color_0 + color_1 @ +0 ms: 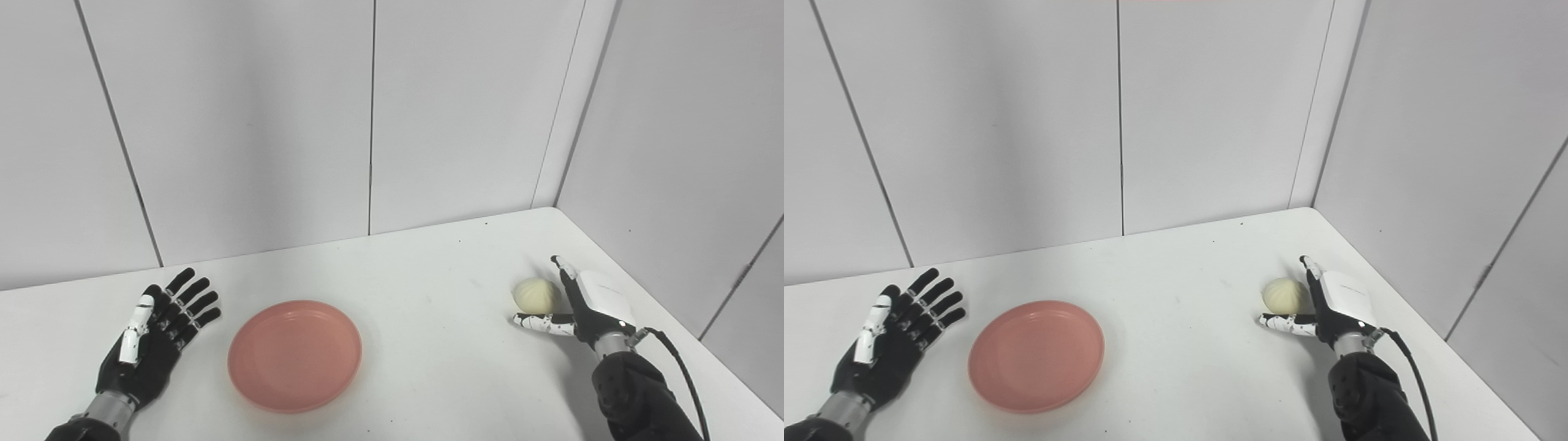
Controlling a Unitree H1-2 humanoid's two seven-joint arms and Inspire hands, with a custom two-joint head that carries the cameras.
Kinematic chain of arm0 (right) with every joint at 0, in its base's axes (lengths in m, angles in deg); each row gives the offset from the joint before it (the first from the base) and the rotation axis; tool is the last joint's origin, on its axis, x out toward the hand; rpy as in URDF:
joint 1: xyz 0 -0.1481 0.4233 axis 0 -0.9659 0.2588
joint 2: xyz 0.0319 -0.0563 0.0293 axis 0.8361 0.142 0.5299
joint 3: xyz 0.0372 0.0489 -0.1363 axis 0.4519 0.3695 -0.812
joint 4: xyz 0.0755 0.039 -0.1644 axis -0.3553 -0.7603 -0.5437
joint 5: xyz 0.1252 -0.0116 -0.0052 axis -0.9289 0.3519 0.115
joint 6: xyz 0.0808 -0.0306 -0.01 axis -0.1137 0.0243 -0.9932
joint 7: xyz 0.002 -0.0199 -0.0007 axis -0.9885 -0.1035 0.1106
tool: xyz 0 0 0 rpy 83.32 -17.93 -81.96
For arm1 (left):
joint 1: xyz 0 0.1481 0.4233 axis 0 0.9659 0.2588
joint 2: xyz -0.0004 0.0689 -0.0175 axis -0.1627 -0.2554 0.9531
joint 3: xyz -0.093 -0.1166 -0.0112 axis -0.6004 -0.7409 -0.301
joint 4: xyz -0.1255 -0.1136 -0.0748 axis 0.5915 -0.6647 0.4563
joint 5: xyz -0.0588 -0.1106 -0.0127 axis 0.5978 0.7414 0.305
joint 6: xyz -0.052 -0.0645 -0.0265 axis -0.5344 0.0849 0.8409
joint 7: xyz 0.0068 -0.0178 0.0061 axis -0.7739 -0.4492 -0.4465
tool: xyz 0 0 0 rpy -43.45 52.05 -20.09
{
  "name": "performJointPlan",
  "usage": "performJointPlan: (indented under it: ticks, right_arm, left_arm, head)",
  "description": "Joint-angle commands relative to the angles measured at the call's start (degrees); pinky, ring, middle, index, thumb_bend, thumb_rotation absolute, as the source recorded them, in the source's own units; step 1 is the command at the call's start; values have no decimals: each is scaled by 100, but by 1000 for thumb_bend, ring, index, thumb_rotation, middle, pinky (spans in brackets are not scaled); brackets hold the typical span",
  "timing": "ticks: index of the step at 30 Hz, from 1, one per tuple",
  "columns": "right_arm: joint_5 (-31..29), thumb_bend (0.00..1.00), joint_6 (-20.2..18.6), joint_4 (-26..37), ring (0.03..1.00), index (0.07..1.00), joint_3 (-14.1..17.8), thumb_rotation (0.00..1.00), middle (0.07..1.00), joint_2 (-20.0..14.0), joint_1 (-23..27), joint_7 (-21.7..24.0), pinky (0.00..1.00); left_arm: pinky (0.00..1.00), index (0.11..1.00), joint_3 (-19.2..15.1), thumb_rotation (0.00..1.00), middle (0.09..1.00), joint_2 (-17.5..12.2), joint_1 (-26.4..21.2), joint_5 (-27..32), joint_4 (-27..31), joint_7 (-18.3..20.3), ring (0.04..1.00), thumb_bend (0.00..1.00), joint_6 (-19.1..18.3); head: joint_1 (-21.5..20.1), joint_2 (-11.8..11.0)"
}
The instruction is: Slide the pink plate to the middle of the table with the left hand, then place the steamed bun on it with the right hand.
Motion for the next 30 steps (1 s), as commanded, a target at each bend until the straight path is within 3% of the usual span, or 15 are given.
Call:
performJointPlan:
  ticks: [1,21,30]
  right_arm:
    - [-68,988,71,66,847,933,4,600,922,-221,368,-262,703]
    - [-444,1000,185,-735,853,928,-255,623,920,-225,782,-569,695]
    - [-628,968,355,-900,815,889,-354,529,881,-309,838,-717,684]
  left_arm:
    - [808,878,-45,869,871,-84,996,-73,-574,-85,843,502,-364]
    - [808,880,-40,880,873,-137,1082,-75,-358,-102,842,505,-463]
    - [808,879,-43,876,872,-134,1110,-69,-252,-138,843,507,-541]
  head:
    - [7,11]
    - [-24,142]
    - [-41,175]
